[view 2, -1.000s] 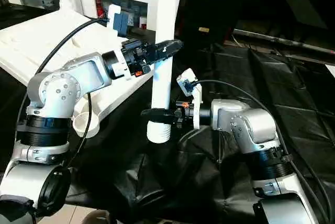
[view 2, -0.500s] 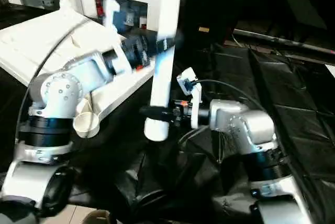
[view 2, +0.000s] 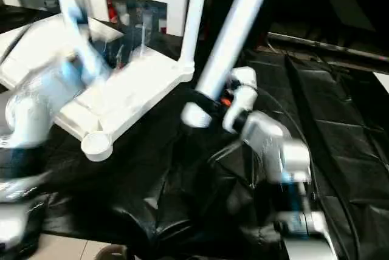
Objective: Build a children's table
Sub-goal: Pick table leg
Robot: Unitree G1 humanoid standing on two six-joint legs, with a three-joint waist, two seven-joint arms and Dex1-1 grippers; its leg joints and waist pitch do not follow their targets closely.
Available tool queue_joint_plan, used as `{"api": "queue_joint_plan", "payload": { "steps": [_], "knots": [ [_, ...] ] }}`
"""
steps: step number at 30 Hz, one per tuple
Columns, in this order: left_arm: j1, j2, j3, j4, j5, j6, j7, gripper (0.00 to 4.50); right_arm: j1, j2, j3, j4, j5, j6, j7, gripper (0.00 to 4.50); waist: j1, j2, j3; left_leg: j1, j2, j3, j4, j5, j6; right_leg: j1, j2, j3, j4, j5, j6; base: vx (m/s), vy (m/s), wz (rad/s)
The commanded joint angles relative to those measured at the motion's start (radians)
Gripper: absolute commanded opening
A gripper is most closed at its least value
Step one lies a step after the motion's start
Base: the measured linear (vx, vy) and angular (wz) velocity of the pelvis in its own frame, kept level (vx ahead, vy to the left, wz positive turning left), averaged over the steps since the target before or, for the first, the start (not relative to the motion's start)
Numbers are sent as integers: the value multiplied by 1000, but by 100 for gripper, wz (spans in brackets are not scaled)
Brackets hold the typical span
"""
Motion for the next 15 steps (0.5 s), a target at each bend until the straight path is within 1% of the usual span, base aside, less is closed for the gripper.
{"api": "queue_joint_plan", "payload": {
  "steps": [1,2,3,4,5,6,7,8,9,10,11,12,13,14,15],
  "knots": [
    [36,-9,-21,-4,113,-157,62,283,38,-12,23,-30,-96,-72,-78,191,-7,27,-75,33,79,-45,-89,-128,-83,46,-96,72,-74,-113,-120,0,0,0],
    [51,-11,-19,-13,119,-163,79,283,48,-10,27,-35,-109,-85,-94,191,-8,37,-75,35,81,-46,-91,-150,-98,45,-98,71,-72,-99,-133,0,0,0],
    [106,-22,-10,-46,136,-173,138,283,84,3,40,-52,-163,-141,-161,191,-8,46,-75,36,81,-47,-91,-167,-108,44,-98,71,-70,-96,-140,0,0,0],
    [128,-25,-9,-59,141,-173,159,283,97,8,44,-58,-185,-168,-191,191,-10,40,-74,36,83,-46,-92,-182,-111,44,-100,72,-71,-98,-143,0,0,0],
    [174,-44,-2,-65,173,-238,198,283,130,28,28,-85,-182,-162,-223,191,-13,36,-73,31,79,-45,-92,-197,-100,47,-101,75,-74,-113,-150,0,0,0],
    [199,-50,-1,-68,188,-274,218,283,147,39,20,-96,-179,-161,-239,191,-15,34,-74,30,77,-44,-91,-201,-90,49,-100,76,-75,-122,-150,0,0,0],
    [287,-86,13,-72,222,-346,299,283,217,81,-17,-144,-177,-188,-293,191,-13,35,-76,26,78,-45,-89,-189,-72,51,-103,78,-77,-125,-147,0,0,0],
    [287,-86,13,-72,222,-346,299,283,217,81,-17,-144,-177,-188,-293,191,-14,36,-71,26,81,-45,-93,-206,-61,46,-104,78,-82,-146,-140,0,0,0],
    [330,-110,30,-72,239,-363,356,283,273,98,-21,-181,-172,-203,-292,191,-16,36,-72,27,79,-45,-93,-215,-58,46,-100,77,-83,-162,-135,0,0,0],
    [331,-111,31,-72,239,-363,357,283,274,99,-21,-182,-172,-203,-292,191,-15,37,-70,29,81,-45,-94,-234,-54,43,-99,77,-89,-190,-125,0,0,0],
    [340,-117,34,-63,256,-384,372,283,293,104,-13,-193,-171,-217,-291,191,-18,37,-67,31,78,-46,-96,-264,-56,40,-96,76,-94,-242,-112,0,0,0],
    [349,-119,33,-56,280,-410,388,283,313,110,-3,-199,-180,-231,-302,191,-17,37,-67,32,78,-48,-97,-273,-56,38,-96,76,-98,-260,-104,0,0,0],
    [353,-114,26,-57,296,-411,397,283,319,116,3,-195,-187,-234,-316,191,-20,38,-60,33,79,-51,-101,-316,-63,32,-97,76,-106,-320,-87,0,0,0],
    [357,-111,21,-61,308,-412,404,283,319,123,6,-188,-197,-231,-337,191,-22,38,-59,35,79,-53,-102,-332,-67,31,-97,75,-109,-347,-83,0,0,0],
    [359,-111,20,-63,310,-411,405,283,315,126,6,-183,-202,-226,-350,191,-24,44,-57,39,78,-54,-102,-364,-76,25,-96,74,-115,-387,-74,0,0,0]
  ]
}}
